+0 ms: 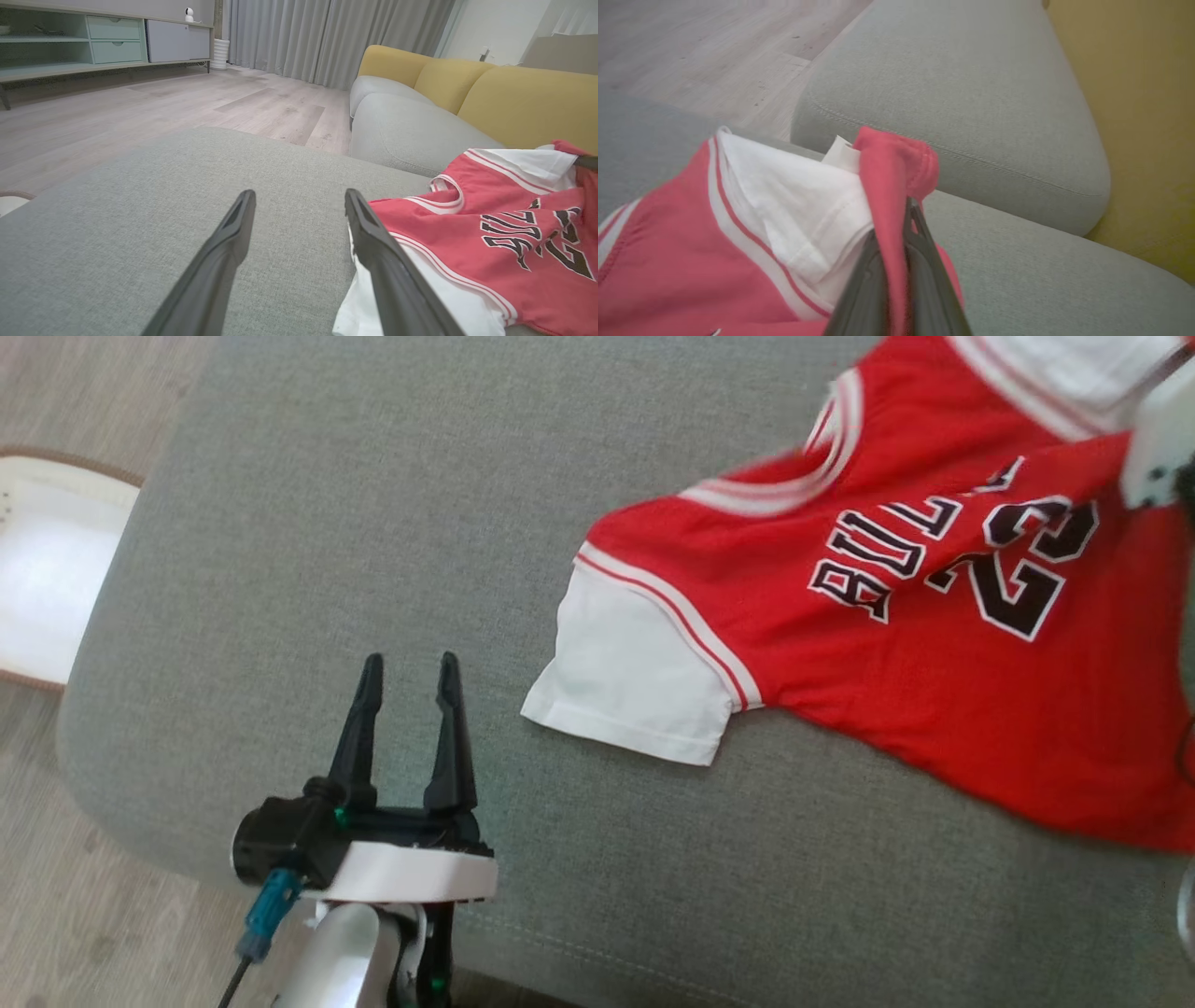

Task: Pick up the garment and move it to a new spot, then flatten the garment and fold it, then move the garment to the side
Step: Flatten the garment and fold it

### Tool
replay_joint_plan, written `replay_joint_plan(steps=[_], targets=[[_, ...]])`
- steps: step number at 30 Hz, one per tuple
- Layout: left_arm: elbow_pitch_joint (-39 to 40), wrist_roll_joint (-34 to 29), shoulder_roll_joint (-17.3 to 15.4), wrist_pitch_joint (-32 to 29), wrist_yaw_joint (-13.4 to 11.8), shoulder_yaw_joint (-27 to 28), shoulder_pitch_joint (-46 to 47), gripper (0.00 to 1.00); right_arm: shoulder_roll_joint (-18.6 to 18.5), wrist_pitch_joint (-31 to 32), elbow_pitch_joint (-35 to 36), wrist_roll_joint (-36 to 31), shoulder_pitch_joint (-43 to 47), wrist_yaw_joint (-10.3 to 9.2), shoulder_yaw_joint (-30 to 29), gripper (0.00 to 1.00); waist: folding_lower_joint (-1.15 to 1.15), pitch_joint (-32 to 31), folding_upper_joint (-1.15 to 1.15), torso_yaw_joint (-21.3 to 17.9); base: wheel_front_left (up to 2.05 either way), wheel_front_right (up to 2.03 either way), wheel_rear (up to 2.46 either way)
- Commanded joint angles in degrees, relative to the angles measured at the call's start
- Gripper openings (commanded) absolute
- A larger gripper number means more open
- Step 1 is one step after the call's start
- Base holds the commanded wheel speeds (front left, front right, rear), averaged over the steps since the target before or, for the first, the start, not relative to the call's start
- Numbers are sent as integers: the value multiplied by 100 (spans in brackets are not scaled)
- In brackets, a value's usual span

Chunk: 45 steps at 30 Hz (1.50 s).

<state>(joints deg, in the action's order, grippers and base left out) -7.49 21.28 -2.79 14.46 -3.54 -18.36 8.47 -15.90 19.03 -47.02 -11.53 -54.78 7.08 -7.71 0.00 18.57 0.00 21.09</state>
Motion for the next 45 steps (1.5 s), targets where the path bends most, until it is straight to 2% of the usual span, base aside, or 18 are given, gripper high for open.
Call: replay_joint_plan(steps=[1, 8, 9, 10, 11, 17, 23, 31, 37, 45], targets=[[183, 26, -10, 53, -35, 145, 169, 100, -4, -155, 144, -199, -297, 41, -99, 0, 0, 65, 0, 39, 0, 0, 0], [186, 27, -10, 53, -59, 55, 274, 100, 12, -844, 141, -1149, -663, 41, -1163, 0, 0, 236, 0, 69, 0, 0, 0], [176, 24, -10, 53, -61, 44, 288, 100, 63, -913, 70, -1265, -671, 41, -1215, 24, 0, 245, 0, 57, 0, 0, 0], [170, 20, -10, 53, -64, 39, 300, 100, 145, -993, -24, -1294, -692, 41, -1267, 96, 0, 254, 0, 33, 0, 0, 0], [169, 20, -10, 53, -69, 36, 313, 100, 211, -1090, -90, -1296, -726, 41, -1362, 100, 0, 263, 0, 2, 0, 0, 0], [162, -26, -10, 54, -69, 75, 371, 100, 542, -1667, -511, -1337, -831, 41, -1428, 100, 0, 241, 0, -303, 0, 0, 0], [113, -135, -10, 54, -28, 204, 395, 100, 730, -2267, -723, -1111, -725, 41, -1187, 100, 0, 77, 0, -641, 0, 0, 0], [-115, -314, -74, 54, 97, 536, 323, 100, 1033, -3097, -705, -317, -7, 41, -831, 100, 0, -382, 0, -1375, 0, 0, 0], [-354, -325, -146, 54, 137, 658, 205, 100, 1225, -3353, -188, 286, 974, 41, -443, 100, 0, -788, 0, -1806, 0, 0, 0], [-614, -210, -143, 54, 189, 704, -113, 100, 1299, -3400, 1218, 978, 2719, 41, 218, 100, 0, -1183, 0, -2060, 0, 0, 0]])
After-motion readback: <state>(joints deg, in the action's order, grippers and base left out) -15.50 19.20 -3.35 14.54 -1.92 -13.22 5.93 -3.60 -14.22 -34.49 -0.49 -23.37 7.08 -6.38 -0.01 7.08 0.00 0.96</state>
